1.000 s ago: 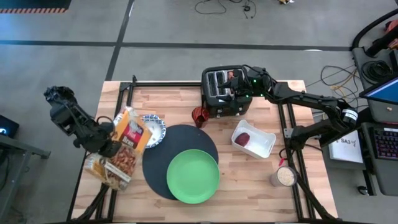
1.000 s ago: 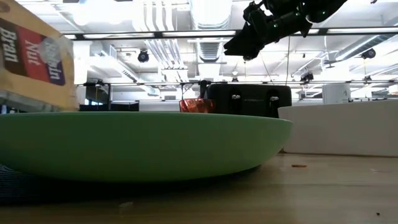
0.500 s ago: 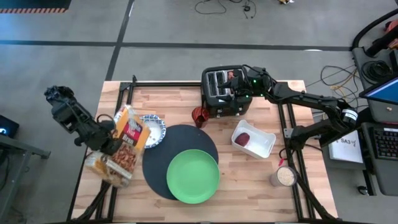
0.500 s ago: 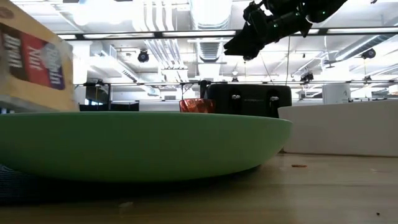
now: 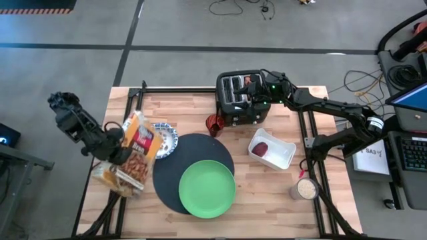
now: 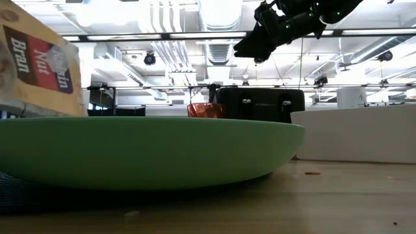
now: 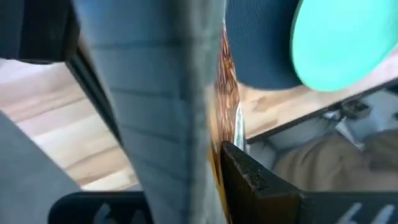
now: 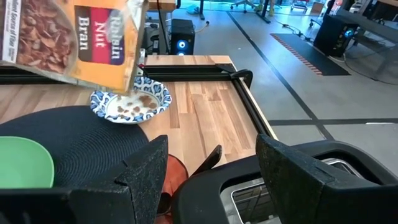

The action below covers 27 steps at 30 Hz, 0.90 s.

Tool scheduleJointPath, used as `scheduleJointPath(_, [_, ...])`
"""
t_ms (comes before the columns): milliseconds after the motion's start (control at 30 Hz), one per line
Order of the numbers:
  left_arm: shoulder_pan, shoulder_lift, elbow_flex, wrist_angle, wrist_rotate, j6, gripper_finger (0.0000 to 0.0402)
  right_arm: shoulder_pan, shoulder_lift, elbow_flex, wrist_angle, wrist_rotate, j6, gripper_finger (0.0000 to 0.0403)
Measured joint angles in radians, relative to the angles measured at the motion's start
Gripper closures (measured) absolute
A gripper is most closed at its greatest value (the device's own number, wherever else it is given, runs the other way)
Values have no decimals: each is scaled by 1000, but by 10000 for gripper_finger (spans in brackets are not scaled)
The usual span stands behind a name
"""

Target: Arrange a breakfast setting

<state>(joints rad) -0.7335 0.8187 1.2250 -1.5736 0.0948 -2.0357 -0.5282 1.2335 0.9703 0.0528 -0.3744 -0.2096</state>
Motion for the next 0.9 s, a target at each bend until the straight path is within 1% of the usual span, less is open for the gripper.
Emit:
scheduleJointPath(100, [-2, 6, 0, 3, 34, 17, 402, 0, 0, 0, 2, 0, 0, 170])
scheduleJointPath(233, [-1, 3, 2, 3, 12, 5, 402, 0, 0, 0, 2, 0, -1, 170])
scheduleJointPath(333, [-2, 4, 6, 3, 18, 37, 402, 0, 0, 0, 4, 0, -2, 170])
scheduleJointPath(500, [-1, -2, 8, 2, 47, 23, 402, 0, 0, 0, 5, 0, -3, 170])
scheduleJointPath(633, [-1, -12, -2, -1, -35, 24, 402, 0, 0, 0, 5, 0, 0, 170])
scheduleJointPath(733, [-1, -6, 0, 6, -8, 43, 402, 0, 0, 0, 5, 0, -1, 170])
scheduleJointPath(833, [-2, -8, -10, 2, -30, 30, 402, 0, 0, 0, 5, 0, 0, 170])
scheduleJointPath(900, [0, -3, -10, 2, -11, 51, 402, 0, 0, 0, 5, 0, 0, 170])
